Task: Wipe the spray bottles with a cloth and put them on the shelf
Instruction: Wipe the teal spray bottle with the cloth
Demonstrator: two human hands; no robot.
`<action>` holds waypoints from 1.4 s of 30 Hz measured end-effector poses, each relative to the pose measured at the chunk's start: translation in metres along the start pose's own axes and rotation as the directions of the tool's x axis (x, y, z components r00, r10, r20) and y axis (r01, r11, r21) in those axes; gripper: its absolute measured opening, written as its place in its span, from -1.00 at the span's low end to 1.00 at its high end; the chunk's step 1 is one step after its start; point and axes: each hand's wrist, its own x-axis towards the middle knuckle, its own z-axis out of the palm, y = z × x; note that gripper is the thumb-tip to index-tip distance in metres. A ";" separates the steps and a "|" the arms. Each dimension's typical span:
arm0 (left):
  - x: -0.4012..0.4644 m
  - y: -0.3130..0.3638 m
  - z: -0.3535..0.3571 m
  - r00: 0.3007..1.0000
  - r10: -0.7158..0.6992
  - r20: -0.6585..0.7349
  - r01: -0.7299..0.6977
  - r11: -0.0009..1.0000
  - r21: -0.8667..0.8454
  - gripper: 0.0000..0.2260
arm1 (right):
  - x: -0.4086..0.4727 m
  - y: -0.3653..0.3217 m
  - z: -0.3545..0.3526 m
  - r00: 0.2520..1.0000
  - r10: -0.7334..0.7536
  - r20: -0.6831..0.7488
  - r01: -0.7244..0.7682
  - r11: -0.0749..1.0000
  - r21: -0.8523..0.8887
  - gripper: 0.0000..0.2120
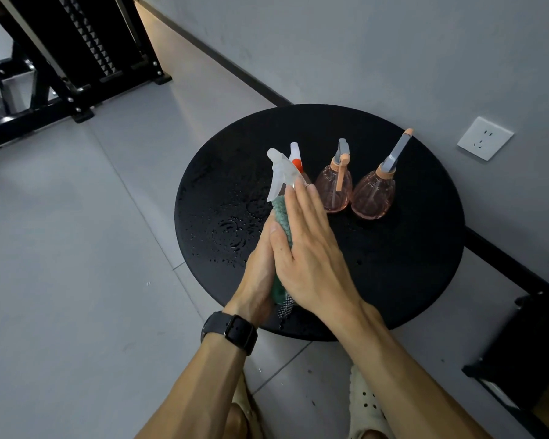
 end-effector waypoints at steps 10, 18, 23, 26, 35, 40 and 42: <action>0.006 0.003 -0.012 0.997 -0.055 -0.046 0.049 0.992 -0.115 -0.52 | -0.015 -0.009 0.009 0.999 -0.053 -0.014 0.053 0.998 0.017 -0.44; 0.010 0.001 -0.013 0.997 0.001 -0.080 -0.009 0.996 -0.092 -0.58 | -0.008 -0.011 0.006 0.998 -0.053 -0.032 0.054 0.998 0.032 -0.39; 0.005 0.006 -0.010 0.997 -0.076 0.017 0.078 0.988 -0.134 -0.61 | 0.002 -0.012 -0.007 0.999 0.017 0.028 -0.022 0.983 0.183 -0.41; 0.003 0.006 -0.010 0.997 -0.071 0.031 0.074 0.990 -0.119 -0.63 | 0.004 -0.011 -0.009 0.999 0.034 0.042 -0.041 0.980 0.195 -0.45; 0.007 0.004 -0.018 0.993 -0.107 0.045 0.113 0.980 -0.161 -0.57 | -0.008 -0.015 0.001 0.999 -0.033 -0.021 0.035 0.994 0.100 -0.41; 0.008 0.008 -0.022 0.992 -0.119 0.034 0.123 0.971 -0.204 -0.55 | -0.018 -0.017 0.010 0.994 -0.054 -0.093 0.059 0.997 0.044 -0.43; 0.010 0.007 -0.023 0.992 -0.122 0.019 0.124 0.976 -0.179 -0.53 | -0.016 -0.017 0.009 0.993 -0.059 -0.106 0.064 0.997 0.044 -0.43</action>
